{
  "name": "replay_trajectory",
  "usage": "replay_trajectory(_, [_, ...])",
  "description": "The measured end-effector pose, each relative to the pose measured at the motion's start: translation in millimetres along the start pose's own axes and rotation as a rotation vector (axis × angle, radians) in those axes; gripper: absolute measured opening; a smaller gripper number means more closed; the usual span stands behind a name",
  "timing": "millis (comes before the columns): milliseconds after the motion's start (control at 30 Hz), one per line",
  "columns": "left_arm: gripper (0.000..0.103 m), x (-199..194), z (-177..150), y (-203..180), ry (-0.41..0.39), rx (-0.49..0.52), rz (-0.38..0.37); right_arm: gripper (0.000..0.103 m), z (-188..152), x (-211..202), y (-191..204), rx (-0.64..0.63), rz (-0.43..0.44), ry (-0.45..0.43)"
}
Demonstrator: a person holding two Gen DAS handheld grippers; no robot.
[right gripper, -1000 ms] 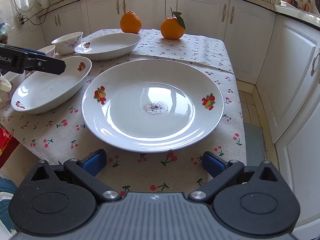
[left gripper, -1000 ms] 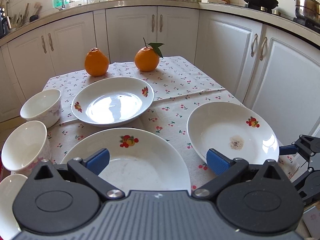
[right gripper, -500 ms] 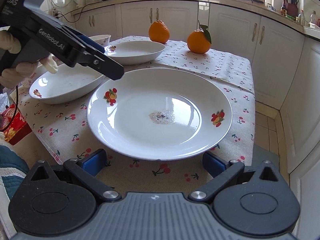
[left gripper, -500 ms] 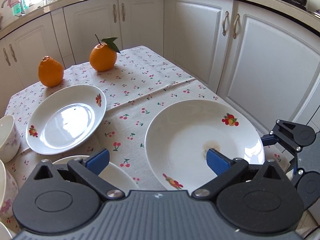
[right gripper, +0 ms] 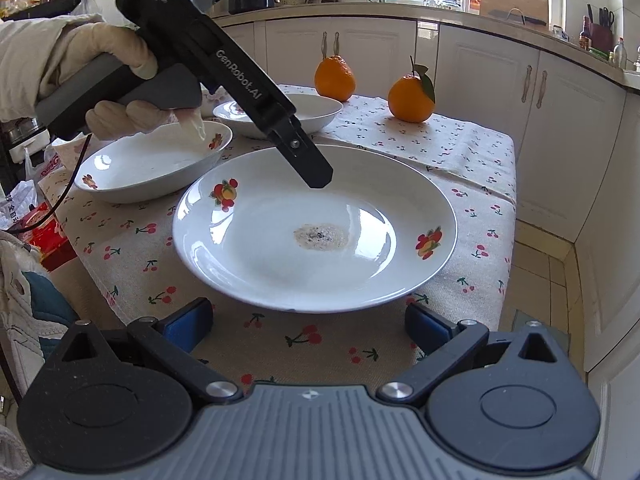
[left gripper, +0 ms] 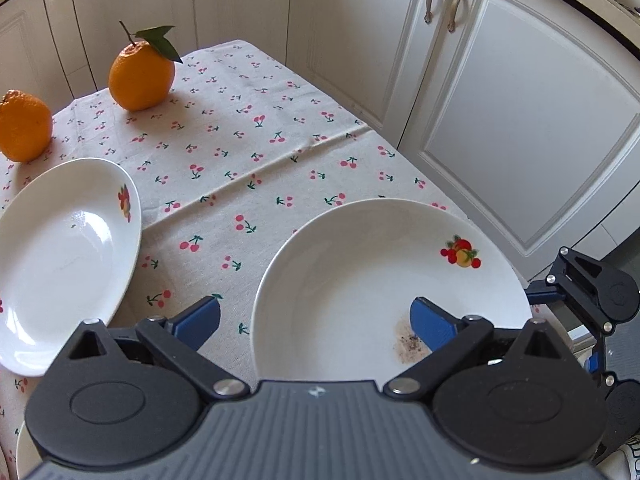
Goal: Organize plates and bowls
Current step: 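Close the left gripper on the stained white plate's rim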
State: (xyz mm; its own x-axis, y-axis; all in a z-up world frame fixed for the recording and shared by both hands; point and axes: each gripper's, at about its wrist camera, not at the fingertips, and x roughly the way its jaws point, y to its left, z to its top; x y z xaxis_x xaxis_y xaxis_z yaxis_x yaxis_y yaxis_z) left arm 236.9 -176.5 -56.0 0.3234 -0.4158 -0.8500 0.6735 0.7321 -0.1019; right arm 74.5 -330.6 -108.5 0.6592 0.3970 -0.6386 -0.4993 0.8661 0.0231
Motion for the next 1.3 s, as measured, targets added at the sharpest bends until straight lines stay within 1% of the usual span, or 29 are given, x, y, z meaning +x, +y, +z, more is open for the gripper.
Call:
replay_trajectory(67, [0.089, 5.4, 4.7, 2.7, 0.025, 0.000, -0.012, 0.103, -0.4, -0.3, 0.2, -0.004, 0.005, -0.004])
replay_trajectory(200, [0.078, 13.0, 11.7, 6.4, 0.069, -0.002, -0.038, 0.103, 0.6, 1.4, -2.0, -0.012, 0.013, -0.006])
replay_trajectory(233, [0.073, 14.1, 13.1, 6.3, 0.079, 0.006, -0.045, 0.103, 1.0, 1.6, -2.1, -0.013, 0.014, -0.006])
replay_trajectory(400, [0.064, 15.4, 16.4, 5.1, 0.114, 0.036, -0.064, 0.103, 3.4, 4.6, -3.5, -0.015, 0.013, -0.005])
replay_trajectory(667, [0.062, 19.8, 18.3, 6.7, 0.137, 0.045, -0.076, 0.103, 9.2, 9.5, -3.3, -0.017, 0.013, 0.009])
replay_trajectory(900, [0.062, 19.8, 17.9, 5.2, 0.136, 0.066, -0.074, 0.103, 11.8, 9.9, -1.8, -0.010, 0.011, 0.023])
replay_trajectory(1133, [0.062, 15.4, 15.4, 4.2, 0.112, 0.082, -0.076, 0.103, 17.5, 9.9, -0.1, -0.013, 0.003, 0.058])
replay_trajectory(1300, [0.062, 9.4, 20.0, 6.6, 0.086, 0.080, -0.074, 0.103, 25.5, 7.9, -4.6, -0.030, -0.003, 0.059])
